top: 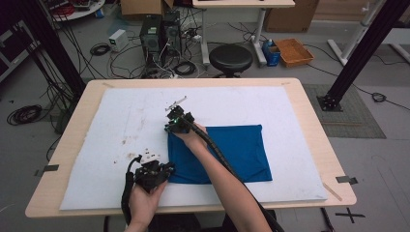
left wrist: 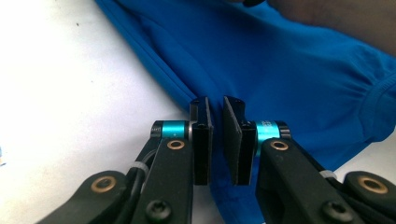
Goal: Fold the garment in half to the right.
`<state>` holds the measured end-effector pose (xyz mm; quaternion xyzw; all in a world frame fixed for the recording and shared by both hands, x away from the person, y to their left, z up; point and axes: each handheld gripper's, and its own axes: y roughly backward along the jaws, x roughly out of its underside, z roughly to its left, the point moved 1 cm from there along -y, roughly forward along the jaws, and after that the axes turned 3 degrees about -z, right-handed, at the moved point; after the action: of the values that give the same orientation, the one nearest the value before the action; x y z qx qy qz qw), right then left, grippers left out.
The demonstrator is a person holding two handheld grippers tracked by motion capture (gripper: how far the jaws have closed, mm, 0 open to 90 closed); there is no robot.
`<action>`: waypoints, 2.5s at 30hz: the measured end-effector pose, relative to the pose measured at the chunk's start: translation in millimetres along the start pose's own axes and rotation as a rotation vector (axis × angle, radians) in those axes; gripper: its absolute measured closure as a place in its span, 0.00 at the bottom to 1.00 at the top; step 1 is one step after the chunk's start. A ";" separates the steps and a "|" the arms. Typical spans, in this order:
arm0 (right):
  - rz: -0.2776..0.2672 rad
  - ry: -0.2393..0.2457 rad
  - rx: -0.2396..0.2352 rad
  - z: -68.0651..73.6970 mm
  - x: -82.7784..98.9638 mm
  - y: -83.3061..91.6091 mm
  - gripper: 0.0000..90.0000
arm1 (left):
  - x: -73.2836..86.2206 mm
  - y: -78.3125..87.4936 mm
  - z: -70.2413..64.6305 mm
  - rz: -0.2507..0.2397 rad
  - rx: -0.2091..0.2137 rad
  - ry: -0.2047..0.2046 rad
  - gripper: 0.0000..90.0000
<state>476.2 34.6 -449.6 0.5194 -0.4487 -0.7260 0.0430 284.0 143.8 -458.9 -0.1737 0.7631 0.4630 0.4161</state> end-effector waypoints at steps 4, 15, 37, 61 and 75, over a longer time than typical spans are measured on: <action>-0.003 0.034 0.011 0.7 -1.1 0.8 0.98 | 0.1 0.0 -0.3 -0.004 -0.001 -0.003 0.91; -0.078 0.026 -0.022 -9.8 -12.6 41.6 0.98 | -10.0 10.3 -13.8 -0.092 0.047 -0.051 0.94; -0.153 -0.043 0.014 -99.4 34.5 164.4 0.97 | -59.3 -40.2 -106.2 -0.132 0.269 -0.111 0.94; 0.016 -0.324 0.066 -149.4 117.3 162.9 0.81 | -54.5 -93.9 -151.1 -0.045 0.318 -0.133 0.95; 0.035 -0.272 0.081 -143.2 116.1 160.7 1.00 | -54.5 -96.0 -152.7 -0.052 0.327 -0.132 0.95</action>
<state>471.8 -209.0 -429.1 0.4094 -0.4884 -0.7702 -0.0266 306.4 -41.8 -435.1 -0.0927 0.7946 0.3324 0.4995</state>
